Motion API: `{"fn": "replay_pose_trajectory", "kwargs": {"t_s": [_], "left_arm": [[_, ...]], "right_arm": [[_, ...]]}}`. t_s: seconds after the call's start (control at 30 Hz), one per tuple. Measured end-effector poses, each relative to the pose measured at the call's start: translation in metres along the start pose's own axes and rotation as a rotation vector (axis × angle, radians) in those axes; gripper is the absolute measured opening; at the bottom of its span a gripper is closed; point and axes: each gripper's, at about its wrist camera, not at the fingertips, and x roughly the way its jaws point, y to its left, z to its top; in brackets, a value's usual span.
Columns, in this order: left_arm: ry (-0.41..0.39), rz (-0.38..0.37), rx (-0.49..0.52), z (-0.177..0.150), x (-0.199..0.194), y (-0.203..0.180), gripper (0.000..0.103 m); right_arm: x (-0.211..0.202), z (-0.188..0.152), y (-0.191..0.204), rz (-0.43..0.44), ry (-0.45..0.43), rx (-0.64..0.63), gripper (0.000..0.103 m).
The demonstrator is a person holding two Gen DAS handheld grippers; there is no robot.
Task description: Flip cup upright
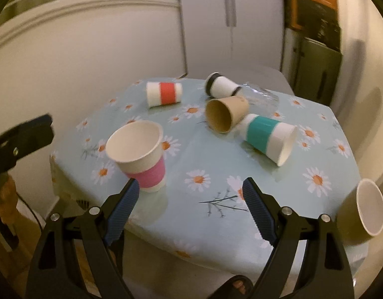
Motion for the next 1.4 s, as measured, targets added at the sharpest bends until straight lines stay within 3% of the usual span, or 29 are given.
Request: {"fn": "replay_pose_trajectory", "kwargs": {"t_s": [0.1,0.37,0.63,1.4], "left_arm": [[0.009,0.046,0.034,-0.005,0.001,0.000,0.096],[0.043,0.023,0.066,-0.009,0.005,-0.003,0.096],[0.069,0.014,0.101,-0.014,0.004,-0.012,0.096],[0.097,0.047,0.077,-0.017,0.010,-0.013,0.096]], "right_arm": [[0.007,-0.001,0.009,-0.002,0.018,-0.036,0.084],[0.010,-0.002,0.020,0.019,0.027,-0.061,0.084],[-0.022,-0.005,0.008,0.035,-0.030,-0.001,0.084],[-0.041,-0.005,0.002,0.032,-0.060,0.017,0.084]]}}
